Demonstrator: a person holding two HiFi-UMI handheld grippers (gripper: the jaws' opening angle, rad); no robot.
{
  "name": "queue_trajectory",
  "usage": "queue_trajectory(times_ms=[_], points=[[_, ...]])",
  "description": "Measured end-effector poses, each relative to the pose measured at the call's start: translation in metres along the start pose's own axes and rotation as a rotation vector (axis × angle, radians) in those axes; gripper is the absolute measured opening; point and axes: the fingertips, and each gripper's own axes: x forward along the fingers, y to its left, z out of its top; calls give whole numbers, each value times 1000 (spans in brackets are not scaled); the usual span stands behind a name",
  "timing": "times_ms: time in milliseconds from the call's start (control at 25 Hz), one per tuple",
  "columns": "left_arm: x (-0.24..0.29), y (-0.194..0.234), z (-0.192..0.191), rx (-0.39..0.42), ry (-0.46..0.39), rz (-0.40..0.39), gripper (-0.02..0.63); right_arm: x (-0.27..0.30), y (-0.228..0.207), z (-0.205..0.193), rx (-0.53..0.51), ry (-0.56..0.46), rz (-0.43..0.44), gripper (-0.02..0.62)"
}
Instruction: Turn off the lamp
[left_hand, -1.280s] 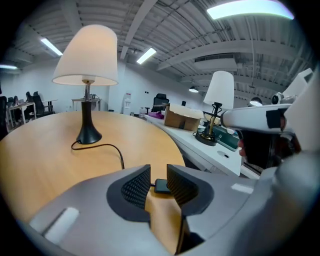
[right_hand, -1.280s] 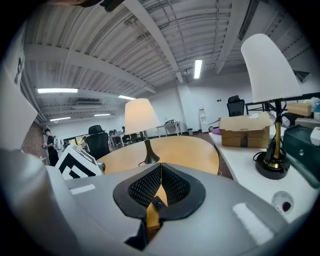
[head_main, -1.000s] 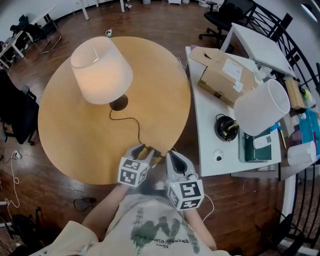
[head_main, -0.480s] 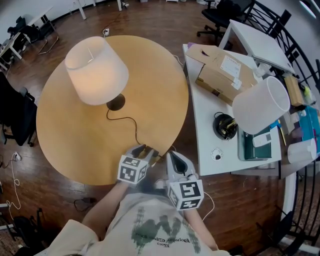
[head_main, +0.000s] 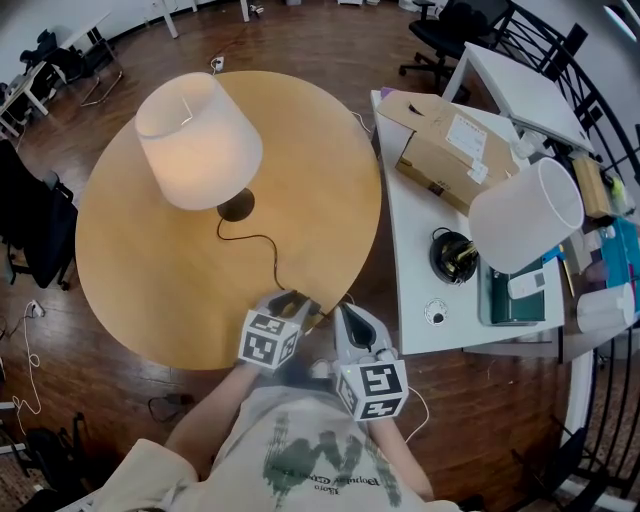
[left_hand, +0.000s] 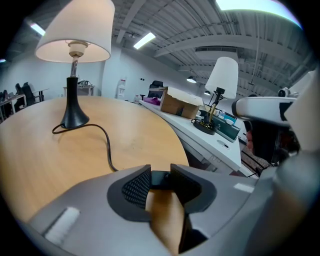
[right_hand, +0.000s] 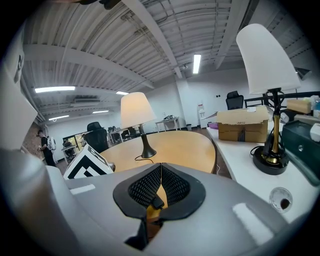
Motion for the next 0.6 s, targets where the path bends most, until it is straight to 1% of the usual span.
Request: queue_trajectory(times_ms=[160,320,360,400,600], points=[[0,0,0,6,-4,5,123,0,3,0,-6,6,11,2],[0,2,1,-6,1,12,119,-1,4,1,-6,2,13,2],[0,3,1,-6,2,18,86,-2,4,1,-5,1,12,2],[0,5,1,-6,3,24,78,-2,3,1,-5,1,12,2],[1,5,1,-6,0,35,77,-2,1,1,-1,2,13,2]])
